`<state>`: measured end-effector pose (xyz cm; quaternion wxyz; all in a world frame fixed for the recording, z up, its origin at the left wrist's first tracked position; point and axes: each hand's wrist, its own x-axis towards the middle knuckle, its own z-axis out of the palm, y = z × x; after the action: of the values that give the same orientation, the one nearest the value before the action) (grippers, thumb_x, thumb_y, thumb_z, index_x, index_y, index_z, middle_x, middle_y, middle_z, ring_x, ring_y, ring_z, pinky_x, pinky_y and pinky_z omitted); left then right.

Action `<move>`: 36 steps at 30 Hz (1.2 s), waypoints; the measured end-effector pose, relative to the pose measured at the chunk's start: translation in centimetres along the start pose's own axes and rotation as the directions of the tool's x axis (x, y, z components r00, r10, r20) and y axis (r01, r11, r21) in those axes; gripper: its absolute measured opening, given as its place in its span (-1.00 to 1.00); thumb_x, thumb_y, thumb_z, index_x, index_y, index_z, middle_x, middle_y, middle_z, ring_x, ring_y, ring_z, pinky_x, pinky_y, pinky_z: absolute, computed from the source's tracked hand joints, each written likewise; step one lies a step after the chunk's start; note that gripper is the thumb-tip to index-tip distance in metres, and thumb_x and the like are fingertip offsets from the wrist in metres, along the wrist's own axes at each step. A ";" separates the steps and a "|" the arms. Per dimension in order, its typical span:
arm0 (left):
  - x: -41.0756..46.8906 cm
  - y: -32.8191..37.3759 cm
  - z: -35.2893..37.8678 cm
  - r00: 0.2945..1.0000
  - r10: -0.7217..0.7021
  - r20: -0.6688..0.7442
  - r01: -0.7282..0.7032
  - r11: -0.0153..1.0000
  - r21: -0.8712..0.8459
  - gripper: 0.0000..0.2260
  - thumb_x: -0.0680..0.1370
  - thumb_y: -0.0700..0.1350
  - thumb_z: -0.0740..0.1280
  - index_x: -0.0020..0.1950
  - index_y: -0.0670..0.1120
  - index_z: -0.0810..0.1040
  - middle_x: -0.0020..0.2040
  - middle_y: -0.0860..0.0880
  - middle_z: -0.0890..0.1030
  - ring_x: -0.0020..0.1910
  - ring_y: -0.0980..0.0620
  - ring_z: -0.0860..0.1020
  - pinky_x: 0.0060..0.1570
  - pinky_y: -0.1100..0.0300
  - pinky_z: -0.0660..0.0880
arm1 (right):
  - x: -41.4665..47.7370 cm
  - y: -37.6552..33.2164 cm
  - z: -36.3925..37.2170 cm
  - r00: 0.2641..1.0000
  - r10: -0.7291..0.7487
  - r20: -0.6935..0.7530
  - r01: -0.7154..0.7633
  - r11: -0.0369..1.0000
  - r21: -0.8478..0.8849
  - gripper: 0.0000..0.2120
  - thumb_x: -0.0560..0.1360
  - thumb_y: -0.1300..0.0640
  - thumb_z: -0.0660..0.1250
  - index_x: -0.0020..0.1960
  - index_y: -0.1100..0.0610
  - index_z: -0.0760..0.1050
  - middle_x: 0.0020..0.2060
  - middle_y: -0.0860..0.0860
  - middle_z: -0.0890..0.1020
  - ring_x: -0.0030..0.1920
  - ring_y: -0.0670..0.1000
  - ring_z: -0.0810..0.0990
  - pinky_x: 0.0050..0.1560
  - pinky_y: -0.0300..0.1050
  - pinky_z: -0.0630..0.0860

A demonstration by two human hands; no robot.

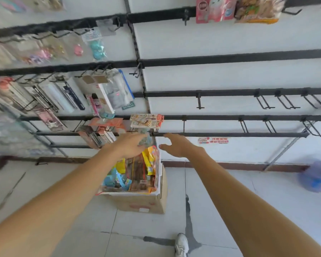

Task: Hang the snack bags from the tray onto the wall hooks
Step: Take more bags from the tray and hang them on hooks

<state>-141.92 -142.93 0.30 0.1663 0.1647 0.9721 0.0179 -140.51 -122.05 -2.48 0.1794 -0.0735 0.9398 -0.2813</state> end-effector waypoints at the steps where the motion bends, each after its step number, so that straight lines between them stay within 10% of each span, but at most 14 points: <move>1: 0.4 -1.0 0.3 1.000 0.001 0.009 -0.001 1.000 -0.002 -0.51 0.64 0.03 0.18 0.57 0.04 0.22 0.56 -0.08 0.26 0.50 -0.12 0.28 0.40 0.00 0.31 | 1.3 -0.3 0.9 0.999 0.002 0.032 -0.002 1.000 0.015 -0.41 0.59 -0.17 0.25 0.53 0.05 0.26 0.47 0.11 0.39 0.46 0.19 0.35 0.43 0.15 0.32; 15: 4.1 -17.3 6.4 0.962 -0.224 0.159 0.236 0.969 -0.065 -0.52 0.61 -0.03 0.22 0.54 0.01 0.28 0.51 -0.10 0.34 0.47 -0.11 0.33 0.39 -0.04 0.32 | 17.2 -5.9 11.3 0.949 -0.028 0.314 -0.016 0.990 0.137 -0.47 0.57 -0.13 0.26 0.50 -0.02 0.31 0.42 0.07 0.45 0.36 0.17 0.45 0.32 0.09 0.45; 36: 14.5 -36.8 22.7 0.893 -0.022 0.449 0.157 0.951 -0.266 -0.53 0.66 -0.03 0.18 0.56 -0.07 0.23 0.34 -0.22 0.49 0.30 -0.20 0.48 0.18 0.04 0.43 | 31.4 -9.7 29.2 0.852 0.342 0.396 -0.448 0.868 0.215 -0.41 0.59 -0.07 0.32 0.54 0.08 0.25 0.43 0.13 0.43 0.29 0.15 0.51 0.17 -0.05 0.45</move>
<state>-158.89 -173.41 -29.00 0.4052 0.0926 0.9019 0.1173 -158.14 -152.25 -29.09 0.4046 0.1033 0.8346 -0.3593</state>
